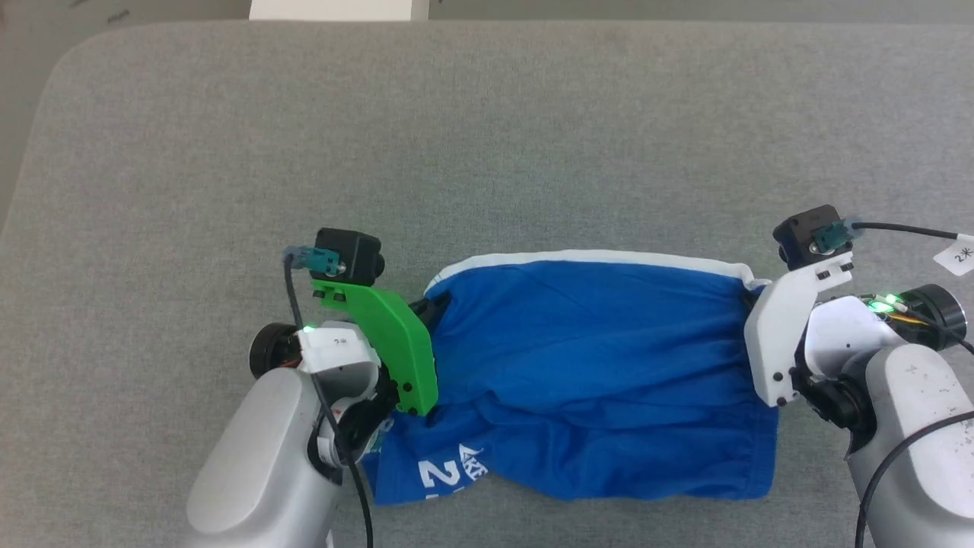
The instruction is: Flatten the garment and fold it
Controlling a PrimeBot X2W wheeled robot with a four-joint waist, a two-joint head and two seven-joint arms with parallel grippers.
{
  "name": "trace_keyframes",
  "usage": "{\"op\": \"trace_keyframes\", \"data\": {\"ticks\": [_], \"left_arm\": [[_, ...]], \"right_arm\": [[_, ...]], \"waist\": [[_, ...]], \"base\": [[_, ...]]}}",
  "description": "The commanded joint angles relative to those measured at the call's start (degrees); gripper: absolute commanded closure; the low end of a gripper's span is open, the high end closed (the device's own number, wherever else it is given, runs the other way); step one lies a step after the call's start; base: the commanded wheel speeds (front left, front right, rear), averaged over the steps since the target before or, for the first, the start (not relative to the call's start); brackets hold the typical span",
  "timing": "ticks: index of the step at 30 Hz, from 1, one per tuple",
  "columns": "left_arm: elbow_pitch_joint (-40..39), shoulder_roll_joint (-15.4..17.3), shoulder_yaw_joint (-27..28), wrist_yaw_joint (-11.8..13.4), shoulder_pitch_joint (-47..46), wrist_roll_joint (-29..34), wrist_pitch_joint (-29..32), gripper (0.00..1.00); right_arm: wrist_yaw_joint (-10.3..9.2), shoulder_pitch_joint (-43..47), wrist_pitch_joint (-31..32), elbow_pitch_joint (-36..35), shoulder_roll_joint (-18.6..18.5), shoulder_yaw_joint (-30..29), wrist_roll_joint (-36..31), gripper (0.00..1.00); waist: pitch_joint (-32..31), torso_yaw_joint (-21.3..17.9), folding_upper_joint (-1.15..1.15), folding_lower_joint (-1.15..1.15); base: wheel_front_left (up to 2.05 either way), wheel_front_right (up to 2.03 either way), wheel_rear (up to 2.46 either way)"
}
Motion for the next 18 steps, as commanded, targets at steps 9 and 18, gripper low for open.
{"op": "trace_keyframes", "data": {"ticks": [9, 18], "left_arm": [[-0.23, -1.28, 5.36, 0.22, -1.41, -4.10, -6.00, 1.00], [-1.93, 0.05, 10.24, 0.67, -8.59, -5.30, -9.19, 1.00]], "right_arm": [[-0.09, -2.67, -5.89, -3.03, -1.04, 2.08, 6.30, 1.00], [-0.09, -8.70, -11.14, -6.12, -1.15, 2.15, 17.65, 1.00]], "waist": [[-8.62, -0.65, 0.00, 0.00], [-16.41, -0.12, 0.00, 0.00]], "base": [[0.00, 0.00, 0.00], [0.00, 0.00, 0.00]]}}
